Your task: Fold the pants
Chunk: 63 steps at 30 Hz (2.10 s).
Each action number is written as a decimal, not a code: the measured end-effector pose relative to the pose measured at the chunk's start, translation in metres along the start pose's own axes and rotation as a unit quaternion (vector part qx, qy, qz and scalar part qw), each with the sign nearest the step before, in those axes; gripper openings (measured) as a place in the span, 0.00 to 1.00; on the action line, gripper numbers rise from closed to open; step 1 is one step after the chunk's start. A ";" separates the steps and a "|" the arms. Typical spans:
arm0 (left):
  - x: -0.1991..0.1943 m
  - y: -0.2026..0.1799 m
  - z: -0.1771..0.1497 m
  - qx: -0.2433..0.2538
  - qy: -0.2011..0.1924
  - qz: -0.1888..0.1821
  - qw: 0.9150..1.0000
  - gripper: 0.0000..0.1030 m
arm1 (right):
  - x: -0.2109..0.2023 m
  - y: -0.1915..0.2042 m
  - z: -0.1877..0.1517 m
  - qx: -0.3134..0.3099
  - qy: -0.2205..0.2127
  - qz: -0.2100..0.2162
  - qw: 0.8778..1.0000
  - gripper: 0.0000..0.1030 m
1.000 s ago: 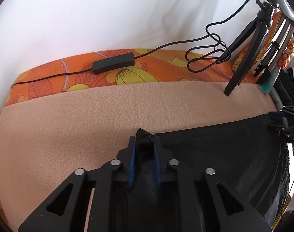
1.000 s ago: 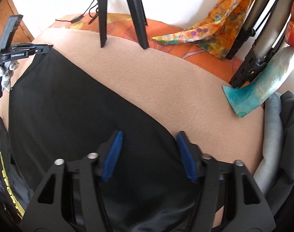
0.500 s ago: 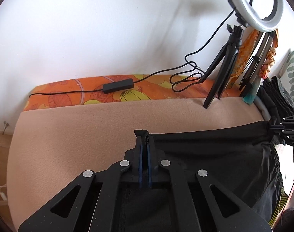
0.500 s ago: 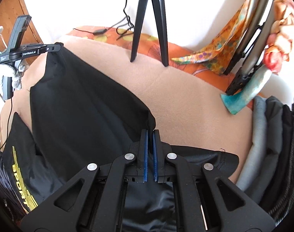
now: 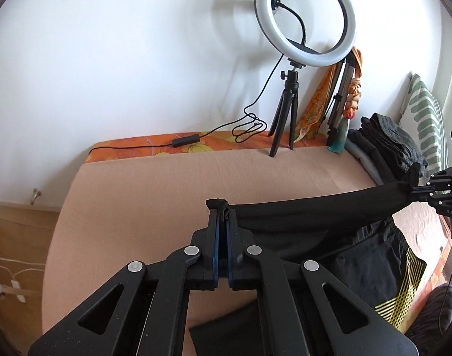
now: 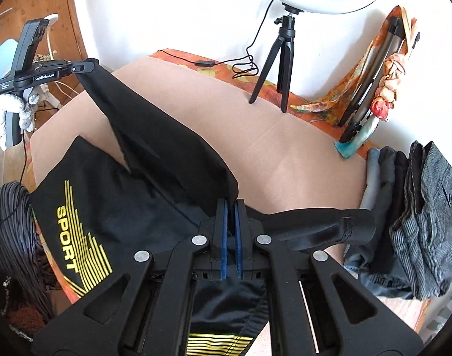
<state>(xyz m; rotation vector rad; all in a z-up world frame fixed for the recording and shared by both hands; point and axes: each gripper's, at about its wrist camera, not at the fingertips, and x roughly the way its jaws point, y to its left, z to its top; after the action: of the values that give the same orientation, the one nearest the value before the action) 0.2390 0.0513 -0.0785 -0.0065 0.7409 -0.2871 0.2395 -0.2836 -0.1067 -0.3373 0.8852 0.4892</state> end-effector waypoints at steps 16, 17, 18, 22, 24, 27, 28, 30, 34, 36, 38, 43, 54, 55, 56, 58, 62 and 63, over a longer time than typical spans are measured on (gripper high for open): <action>-0.065 -0.028 -0.152 -0.069 0.015 -0.017 0.997 0.03 | -0.031 0.089 -0.128 -0.050 0.038 -0.004 0.998 0.05; -0.066 -0.031 -0.156 -0.066 0.018 -0.016 0.998 0.03 | -0.029 0.091 -0.131 -0.053 0.040 -0.006 0.998 0.05; -0.068 -0.034 -0.159 -0.061 0.019 -0.016 0.998 0.03 | -0.028 0.092 -0.134 -0.056 0.042 -0.009 0.997 0.05; -0.077 -0.043 -0.164 -0.045 0.032 -0.010 0.998 0.14 | -0.025 0.098 -0.144 -0.065 0.050 -0.010 0.997 0.05; -0.084 -0.044 -0.165 -0.044 0.037 -0.012 0.998 0.25 | -0.022 0.103 -0.151 -0.075 0.059 -0.014 0.995 0.05; -0.098 -0.040 -0.167 -0.046 0.041 -0.016 0.998 0.33 | -0.016 0.109 -0.160 -0.087 0.077 -0.012 0.993 0.05; -0.101 -0.037 -0.169 -0.048 0.044 -0.014 0.998 0.35 | -0.015 0.110 -0.163 -0.090 0.087 -0.009 0.992 0.05; -0.103 -0.032 -0.170 -0.049 0.055 -0.014 0.997 0.36 | -0.013 0.110 -0.166 -0.097 0.095 -0.016 0.991 0.05; -0.093 -0.022 -0.177 -0.064 0.090 -0.010 0.994 0.36 | -0.018 0.105 -0.166 -0.088 0.096 -0.008 0.991 0.05; -0.085 -0.018 -0.185 -0.088 0.124 -0.016 0.988 0.36 | -0.020 0.105 -0.164 -0.088 0.095 -0.009 0.992 0.05; -0.082 -0.015 -0.197 -0.116 0.142 -0.022 0.983 0.36 | -0.021 0.105 -0.163 -0.085 0.095 -0.005 0.992 0.05; -0.080 -0.007 -0.220 -0.172 0.146 0.005 0.974 0.34 | -0.016 0.110 -0.161 -0.098 0.101 0.001 0.990 0.05; -0.085 -0.017 -0.215 -0.156 0.111 0.002 0.982 0.01 | -0.006 0.114 -0.161 -0.103 0.109 0.005 0.989 0.05; -0.089 -0.014 -0.215 -0.159 0.105 0.004 0.982 0.01 | -0.006 0.114 -0.161 -0.100 0.108 0.006 0.989 0.05; -0.092 -0.012 -0.215 -0.158 0.102 0.009 0.982 0.01 | -0.007 0.115 -0.161 -0.097 0.107 0.008 0.989 0.05; -0.094 -0.008 -0.218 -0.149 0.106 0.024 0.983 0.01 | -0.007 0.118 -0.161 -0.096 0.110 0.019 0.989 0.05; -0.086 -0.005 -0.222 -0.143 0.130 0.030 0.981 0.01 | 0.004 0.132 -0.170 -0.130 0.143 0.009 0.981 0.05; -0.087 -0.006 -0.220 -0.138 0.130 0.035 0.981 0.02 | 0.006 0.131 -0.172 -0.131 0.153 0.007 0.979 0.05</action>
<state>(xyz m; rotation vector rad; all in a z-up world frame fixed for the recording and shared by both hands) 0.0301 0.0894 -0.1831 -0.2096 1.0344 -0.1172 0.0599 -0.2532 -0.2243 -0.6606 1.1245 0.5770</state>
